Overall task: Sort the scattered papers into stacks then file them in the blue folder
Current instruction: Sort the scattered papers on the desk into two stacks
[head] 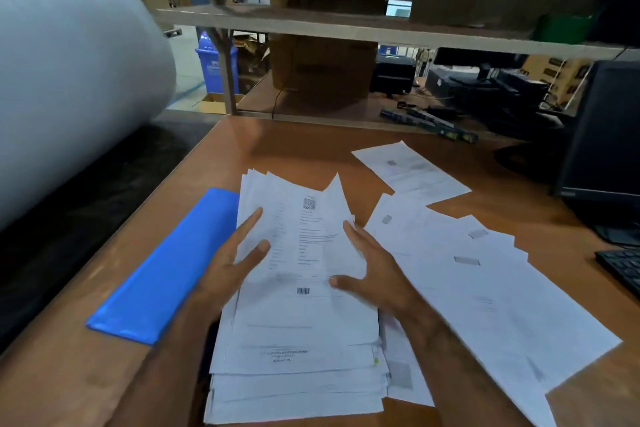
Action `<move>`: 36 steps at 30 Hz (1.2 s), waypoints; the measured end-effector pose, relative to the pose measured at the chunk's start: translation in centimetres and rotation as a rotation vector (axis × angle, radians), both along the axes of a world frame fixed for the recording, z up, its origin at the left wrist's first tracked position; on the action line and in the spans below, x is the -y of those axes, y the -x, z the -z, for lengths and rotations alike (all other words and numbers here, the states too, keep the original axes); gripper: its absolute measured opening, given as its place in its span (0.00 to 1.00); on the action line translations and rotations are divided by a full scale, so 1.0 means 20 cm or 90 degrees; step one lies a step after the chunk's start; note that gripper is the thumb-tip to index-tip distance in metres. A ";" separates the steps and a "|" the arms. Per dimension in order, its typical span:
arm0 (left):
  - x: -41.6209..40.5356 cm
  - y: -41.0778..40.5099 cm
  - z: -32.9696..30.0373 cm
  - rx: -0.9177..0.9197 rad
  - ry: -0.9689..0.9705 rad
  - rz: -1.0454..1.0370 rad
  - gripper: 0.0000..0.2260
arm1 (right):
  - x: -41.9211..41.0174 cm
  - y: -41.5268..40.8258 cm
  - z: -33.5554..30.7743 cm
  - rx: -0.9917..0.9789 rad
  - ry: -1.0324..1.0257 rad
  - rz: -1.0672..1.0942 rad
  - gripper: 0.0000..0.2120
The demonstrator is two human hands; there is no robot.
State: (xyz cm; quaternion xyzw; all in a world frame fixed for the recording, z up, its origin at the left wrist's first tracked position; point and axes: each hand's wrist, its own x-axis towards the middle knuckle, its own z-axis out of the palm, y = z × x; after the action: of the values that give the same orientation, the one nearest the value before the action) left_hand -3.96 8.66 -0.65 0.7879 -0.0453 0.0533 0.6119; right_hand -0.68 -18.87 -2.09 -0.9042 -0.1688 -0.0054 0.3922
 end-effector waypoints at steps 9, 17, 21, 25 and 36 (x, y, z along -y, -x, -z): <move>-0.05 -0.04 0.12 -0.003 -0.010 -0.001 0.22 | 0.11 -0.18 -0.03 0.088 0.037 0.109 0.32; -0.03 -0.04 0.12 -0.020 0.011 -0.043 0.21 | 0.49 -0.79 -0.04 0.031 0.170 0.334 0.34; -0.03 -0.06 0.12 -0.021 0.002 -0.056 0.22 | 0.58 -1.02 0.03 -0.044 0.280 0.400 0.46; -0.02 -0.07 0.11 -0.024 -0.029 -0.085 0.21 | 0.56 -1.16 0.08 -0.112 0.394 0.437 0.50; 0.03 -0.17 0.08 -0.090 -0.029 -0.052 0.23 | 0.38 -1.10 -0.05 0.075 0.405 0.489 0.13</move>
State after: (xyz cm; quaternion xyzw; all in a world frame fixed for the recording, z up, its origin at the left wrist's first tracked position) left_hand -0.62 8.01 -2.19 0.8044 0.0286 0.0215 0.5929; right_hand 21.27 -26.46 -1.12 -0.9740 0.1614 -0.1486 0.0568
